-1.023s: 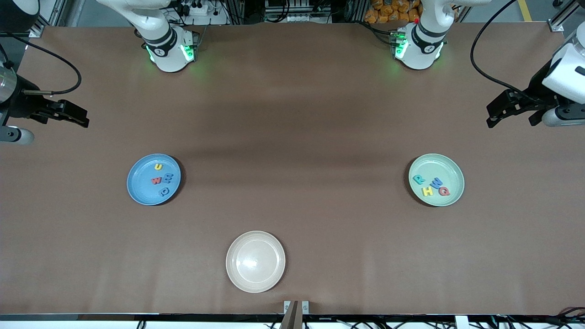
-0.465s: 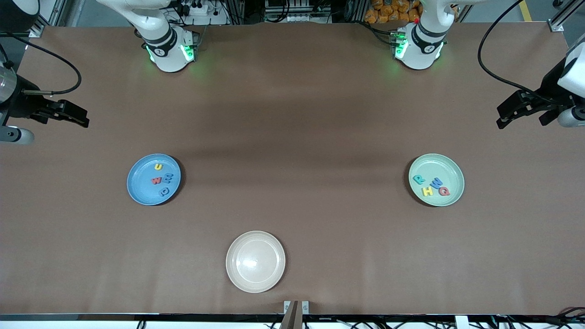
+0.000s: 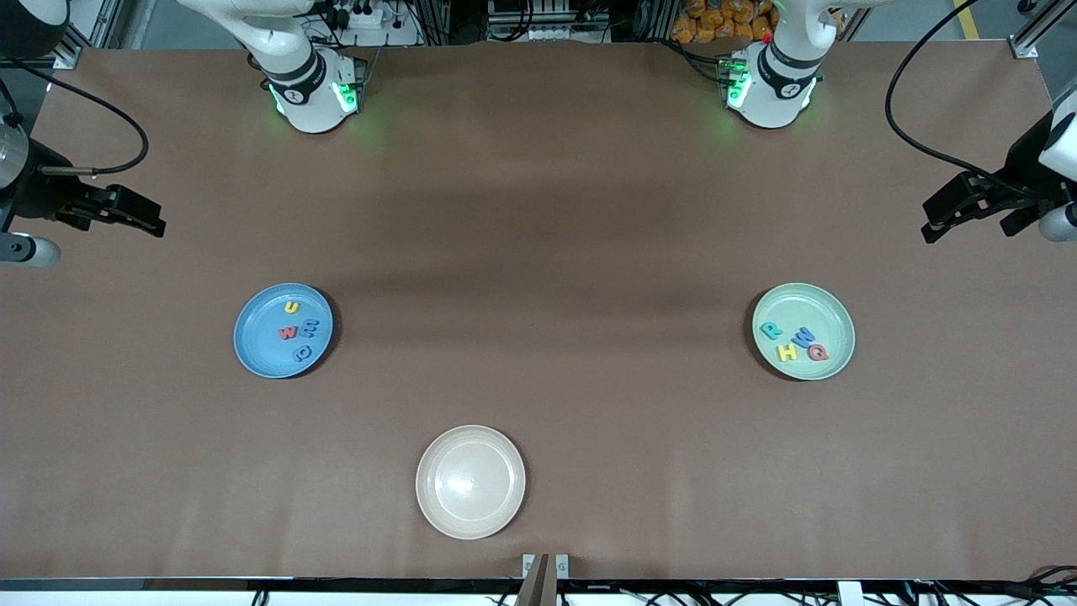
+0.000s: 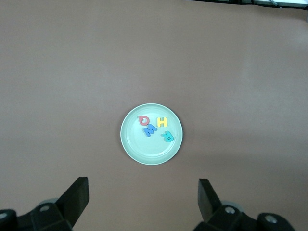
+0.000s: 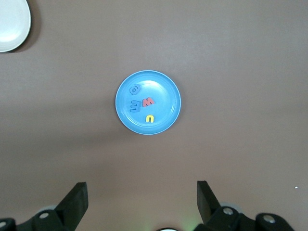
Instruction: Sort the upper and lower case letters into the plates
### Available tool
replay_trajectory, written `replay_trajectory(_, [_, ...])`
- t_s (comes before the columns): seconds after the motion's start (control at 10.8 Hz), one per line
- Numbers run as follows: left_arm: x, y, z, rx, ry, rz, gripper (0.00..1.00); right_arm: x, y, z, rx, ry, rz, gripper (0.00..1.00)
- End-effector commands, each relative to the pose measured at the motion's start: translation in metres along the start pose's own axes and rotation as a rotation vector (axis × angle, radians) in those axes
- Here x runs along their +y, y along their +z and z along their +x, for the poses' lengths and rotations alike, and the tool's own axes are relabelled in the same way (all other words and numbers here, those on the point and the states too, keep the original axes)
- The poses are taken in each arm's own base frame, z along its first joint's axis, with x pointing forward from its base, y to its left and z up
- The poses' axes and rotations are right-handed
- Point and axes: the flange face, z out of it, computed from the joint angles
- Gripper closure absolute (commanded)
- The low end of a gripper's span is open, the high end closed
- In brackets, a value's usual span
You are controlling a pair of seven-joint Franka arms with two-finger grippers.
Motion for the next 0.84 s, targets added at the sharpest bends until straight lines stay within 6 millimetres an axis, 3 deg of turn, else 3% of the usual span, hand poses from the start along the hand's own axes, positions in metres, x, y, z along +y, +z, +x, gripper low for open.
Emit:
replay_trajectory(0.0, [-0.0008,-0.0056,0.0027,-0.003,0.012,0.023,0.0,0.0018,-0.0021,-0.0057,0.007,-0.004,0.019,0.0])
replay_trajectory(0.74, [0.0026,0.0037,-0.0068,-0.097,0.017,0.021,0.0,0.0027,-0.0019,-0.0065,0.004,-0.003,0.018,0.0])
